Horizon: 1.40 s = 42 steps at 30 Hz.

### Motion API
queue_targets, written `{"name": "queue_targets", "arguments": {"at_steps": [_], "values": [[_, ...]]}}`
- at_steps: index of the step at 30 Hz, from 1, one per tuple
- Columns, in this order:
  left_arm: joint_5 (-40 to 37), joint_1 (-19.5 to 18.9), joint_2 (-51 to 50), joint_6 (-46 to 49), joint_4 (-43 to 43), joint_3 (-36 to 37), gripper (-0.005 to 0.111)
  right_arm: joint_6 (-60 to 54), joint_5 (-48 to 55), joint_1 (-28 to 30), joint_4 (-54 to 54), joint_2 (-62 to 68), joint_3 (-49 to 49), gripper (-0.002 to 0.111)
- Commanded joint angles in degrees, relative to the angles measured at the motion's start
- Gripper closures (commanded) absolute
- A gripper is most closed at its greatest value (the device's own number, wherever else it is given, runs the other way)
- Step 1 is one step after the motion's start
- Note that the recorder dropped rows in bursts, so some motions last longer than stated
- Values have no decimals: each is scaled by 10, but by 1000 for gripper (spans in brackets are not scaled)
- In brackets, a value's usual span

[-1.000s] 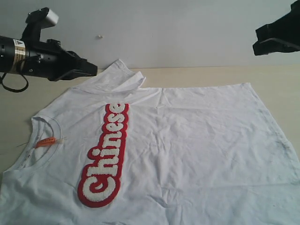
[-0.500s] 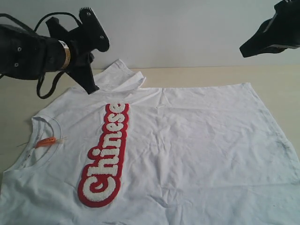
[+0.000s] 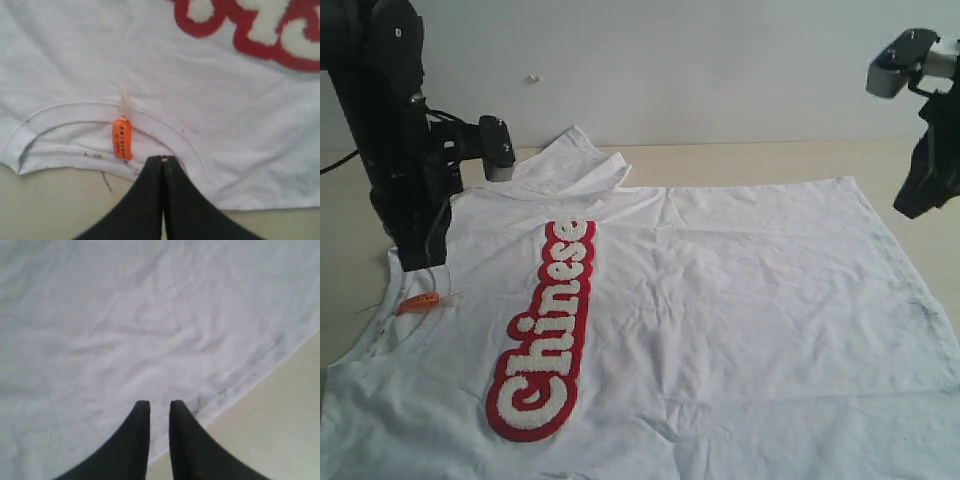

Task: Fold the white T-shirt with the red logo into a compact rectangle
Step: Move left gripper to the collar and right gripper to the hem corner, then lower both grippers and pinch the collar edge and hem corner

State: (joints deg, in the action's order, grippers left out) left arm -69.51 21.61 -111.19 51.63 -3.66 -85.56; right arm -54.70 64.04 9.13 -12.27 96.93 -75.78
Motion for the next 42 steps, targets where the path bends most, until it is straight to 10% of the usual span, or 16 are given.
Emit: {"name": "queue_targets", "arguments": {"at_steps": [1,4,7,25,31,42], "values": [[-5,-6,5,21,-69,47,100,-57,-34,2,42,-1,52,64],[44,-29,5,21,-66,74,47,-97,-56,2,60,-1,74,29],[54,-39,5,21,-66,79,1,-117,-59,2,52,-1,75,29],[107,-42,5,126,-48,80,2,-187,-149,2,57,-1,74,30],[83,-107,5,302,97,80,2,-268,-139,2,49,-1,74,30],[73,-183,-9,400,119,80,2,-281,-148,2,46,10,74,30]]}}
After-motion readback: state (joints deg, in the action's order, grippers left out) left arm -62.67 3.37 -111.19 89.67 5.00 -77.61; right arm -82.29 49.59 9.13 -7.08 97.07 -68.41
